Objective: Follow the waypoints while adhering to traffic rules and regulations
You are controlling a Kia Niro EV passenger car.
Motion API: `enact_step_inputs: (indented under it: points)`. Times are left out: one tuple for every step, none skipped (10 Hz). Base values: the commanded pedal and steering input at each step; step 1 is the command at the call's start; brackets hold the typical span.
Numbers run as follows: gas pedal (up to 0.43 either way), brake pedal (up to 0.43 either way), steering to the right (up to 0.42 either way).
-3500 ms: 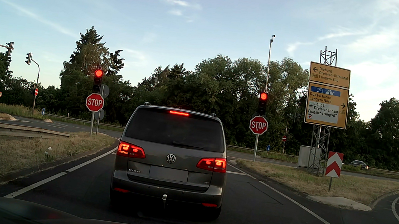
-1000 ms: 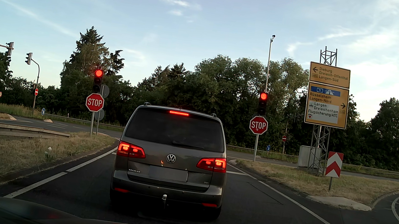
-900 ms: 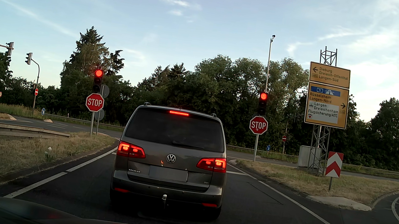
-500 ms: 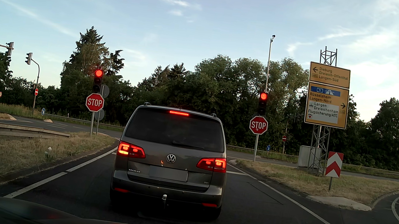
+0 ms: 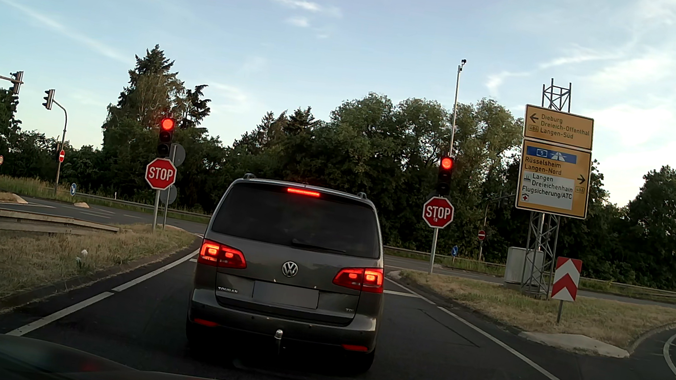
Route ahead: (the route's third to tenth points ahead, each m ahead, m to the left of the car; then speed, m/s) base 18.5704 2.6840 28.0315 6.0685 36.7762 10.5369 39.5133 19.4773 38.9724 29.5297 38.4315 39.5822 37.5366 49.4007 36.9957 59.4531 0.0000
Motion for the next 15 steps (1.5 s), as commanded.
enact_step_inputs:
  points:
    - [0.0, 0.384, -0.01]
    - [0.0, 0.39, -0.01]
    - [0.0, 0.384, -0.01]
    - [0.0, 0.384, -0.01]
    - [0.0, 0.39, -0.01]
    - [0.0, 0.384, -0.01]
    - [0.0, 0.39, -0.01]
    - [0.0, 0.39, -0.01]
    - [0.0, 0.384, -0.01]
    - [0.0, 0.39, -0.01]
    - [0.0, 0.384, -0.01]
    - [0.0, 0.39, -0.01]
    - [0.0, 0.384, -0.01]
    - [0.0, 0.384, -0.01]
    - [0.0, 0.39, -0.01]
